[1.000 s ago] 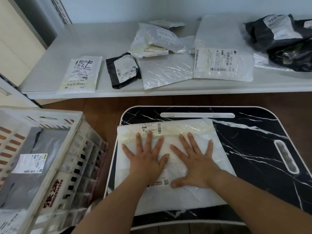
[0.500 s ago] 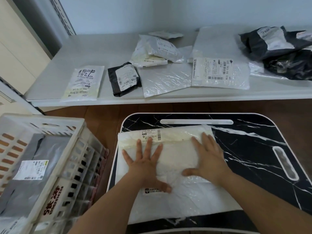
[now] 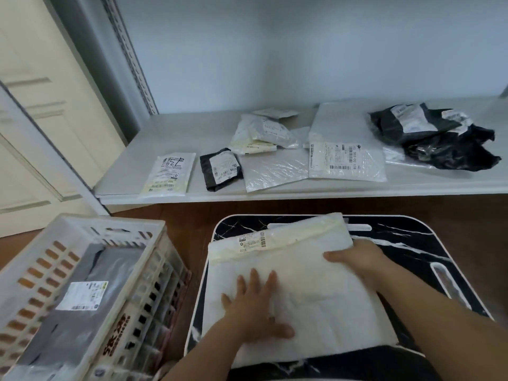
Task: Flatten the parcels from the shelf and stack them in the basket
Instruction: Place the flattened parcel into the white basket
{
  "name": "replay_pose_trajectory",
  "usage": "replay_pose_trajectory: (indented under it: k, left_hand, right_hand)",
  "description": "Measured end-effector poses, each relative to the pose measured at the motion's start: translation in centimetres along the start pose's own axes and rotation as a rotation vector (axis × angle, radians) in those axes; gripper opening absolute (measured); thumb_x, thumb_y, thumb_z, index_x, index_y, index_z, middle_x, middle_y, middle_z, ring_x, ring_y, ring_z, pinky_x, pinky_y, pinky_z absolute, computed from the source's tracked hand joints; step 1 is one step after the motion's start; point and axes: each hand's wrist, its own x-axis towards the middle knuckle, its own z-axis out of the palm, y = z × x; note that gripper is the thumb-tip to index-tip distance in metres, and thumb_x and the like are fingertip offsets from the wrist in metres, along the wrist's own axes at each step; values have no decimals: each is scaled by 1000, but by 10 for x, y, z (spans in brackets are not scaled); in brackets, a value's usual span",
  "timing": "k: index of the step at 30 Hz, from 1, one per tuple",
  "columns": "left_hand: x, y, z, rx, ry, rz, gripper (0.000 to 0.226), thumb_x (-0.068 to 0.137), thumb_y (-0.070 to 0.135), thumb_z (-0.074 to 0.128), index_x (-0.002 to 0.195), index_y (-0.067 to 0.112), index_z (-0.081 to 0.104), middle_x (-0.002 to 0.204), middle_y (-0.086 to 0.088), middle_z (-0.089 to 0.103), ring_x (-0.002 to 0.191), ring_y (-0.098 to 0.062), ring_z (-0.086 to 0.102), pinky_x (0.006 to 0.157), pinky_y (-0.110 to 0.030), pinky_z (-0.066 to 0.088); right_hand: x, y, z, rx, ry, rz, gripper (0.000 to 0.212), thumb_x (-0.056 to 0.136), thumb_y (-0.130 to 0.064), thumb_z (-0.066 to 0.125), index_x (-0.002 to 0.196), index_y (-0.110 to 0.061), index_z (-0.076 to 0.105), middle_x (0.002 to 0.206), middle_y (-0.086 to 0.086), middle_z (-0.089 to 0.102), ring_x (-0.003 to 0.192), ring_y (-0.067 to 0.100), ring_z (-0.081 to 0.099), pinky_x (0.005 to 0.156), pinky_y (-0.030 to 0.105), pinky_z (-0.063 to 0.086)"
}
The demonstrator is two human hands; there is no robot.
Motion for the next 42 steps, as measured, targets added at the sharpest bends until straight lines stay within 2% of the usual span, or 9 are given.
replay_pose_trajectory:
  k: [8,11,13,16,22,29,32,35,42]
  left_hand:
    - [-76,18,-44,-40,121,200,135,69,52,78,141,38,-35,150,7,-40,142,-22,-26,115,-62,-1]
    - [-96,3,-45,-126,481,289,87,91,23,55,152,35,-6,161,4,10,144,-15,22,116,-35,24]
    - [-113,-10,-53,-238,725,300,62,94,13,46,147,40,29,140,12,51,123,-10,52,97,-20,41]
    - [-142,-24,-77,-423,934,197,40,94,5,48,115,37,59,98,19,64,86,-2,58,68,-6,38]
    - [-179,-74,-125,-1160,903,90,16,93,8,58,108,6,64,103,-12,71,88,-27,69,80,-43,57]
    - [-198,-129,-155,-1860,769,273,28,89,-3,54,117,-6,58,108,-23,68,94,-34,67,63,-40,59]
    - [-199,-152,-152,-1948,753,289,49,80,0,59,128,-6,52,118,-25,64,105,-37,64,69,-42,59]
    - [-196,-169,-146,-2038,738,318,51,78,3,60,128,0,53,120,-22,64,104,-35,65,75,-46,59]
    - [-166,-213,-116,-2273,825,152,49,69,5,72,117,4,63,113,-21,68,96,-36,68,72,-53,58]
  right_hand:
    - [-70,-71,16,285,-72,-128,30,80,3,71,108,6,61,99,22,66,87,34,65,76,43,56]
    - [-94,-98,26,351,-78,-154,29,85,3,64,113,4,55,92,17,63,78,28,63,56,36,57]
    - [-114,-115,31,417,-97,-180,23,89,2,60,111,1,52,87,16,61,72,24,62,40,27,52]
    - [-143,-136,40,521,-230,-269,27,93,-26,63,105,-2,56,86,15,65,71,25,68,45,25,53]
    - [-157,-148,63,95,-88,-568,68,82,-59,63,127,-10,56,124,8,59,115,27,57,95,39,47]
    - [-135,-126,77,91,100,-492,125,46,-74,78,145,-14,33,141,12,46,129,34,44,105,51,39]
    - [-133,-130,92,492,-227,-375,90,58,-41,85,133,-9,47,123,10,63,108,30,63,80,44,54]
    - [-139,-141,127,458,-381,-406,41,76,-8,77,114,-8,62,96,7,75,86,25,69,67,36,53]
    - [-132,-157,222,283,-311,-568,46,78,8,72,112,-16,53,103,4,67,88,18,65,69,32,55]
